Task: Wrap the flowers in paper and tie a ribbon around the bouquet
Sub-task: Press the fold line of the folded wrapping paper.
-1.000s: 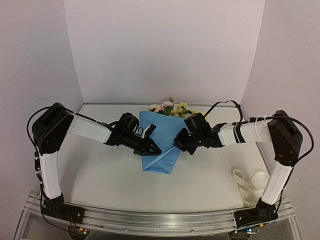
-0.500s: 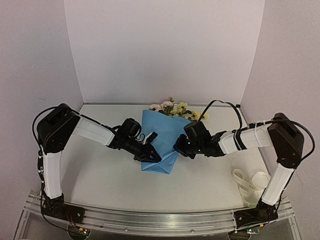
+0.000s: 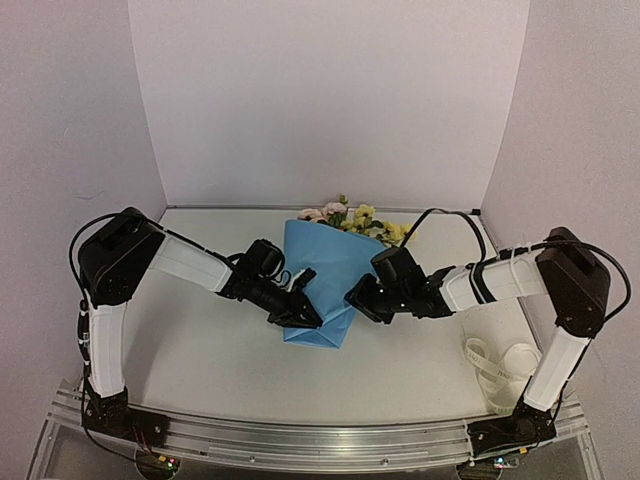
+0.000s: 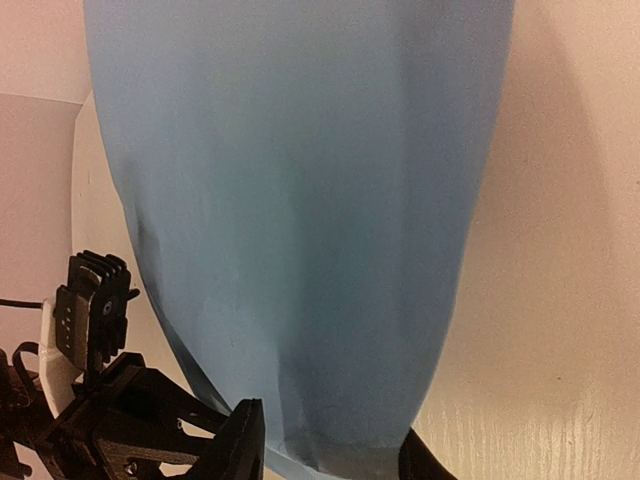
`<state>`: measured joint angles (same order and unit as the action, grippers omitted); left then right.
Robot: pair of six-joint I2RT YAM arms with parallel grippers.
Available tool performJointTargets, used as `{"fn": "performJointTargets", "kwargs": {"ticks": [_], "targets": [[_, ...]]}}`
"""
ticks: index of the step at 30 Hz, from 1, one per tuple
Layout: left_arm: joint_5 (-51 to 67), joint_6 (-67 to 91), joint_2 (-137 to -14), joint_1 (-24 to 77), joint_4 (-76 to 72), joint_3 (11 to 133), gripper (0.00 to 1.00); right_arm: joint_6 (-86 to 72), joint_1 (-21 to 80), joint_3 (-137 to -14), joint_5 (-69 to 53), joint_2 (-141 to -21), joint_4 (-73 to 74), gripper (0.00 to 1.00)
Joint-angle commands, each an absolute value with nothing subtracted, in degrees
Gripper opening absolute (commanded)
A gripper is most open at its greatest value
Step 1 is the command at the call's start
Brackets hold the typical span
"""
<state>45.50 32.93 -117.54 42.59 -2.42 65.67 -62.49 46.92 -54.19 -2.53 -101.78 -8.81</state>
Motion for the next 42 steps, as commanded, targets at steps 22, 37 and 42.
{"fn": "performJointTargets", "kwargs": {"ticks": [22,37,42], "targets": [[49.55,37.30,-118.94,41.42,-7.40,66.33,0.19,-61.22,47.14,-49.56,-2.47,-104.70,-14.15,0.00],[44.44,41.21,-120.85,42.20,-7.08,63.14,0.13,-57.32,42.37,-52.30,-6.50,-107.79,-13.30,0.00],[42.29,43.43,-120.52,43.29,-9.23,62.29,0.11,-54.81,41.03,-54.30,-8.34,-108.59,-11.61,0.00]]}}
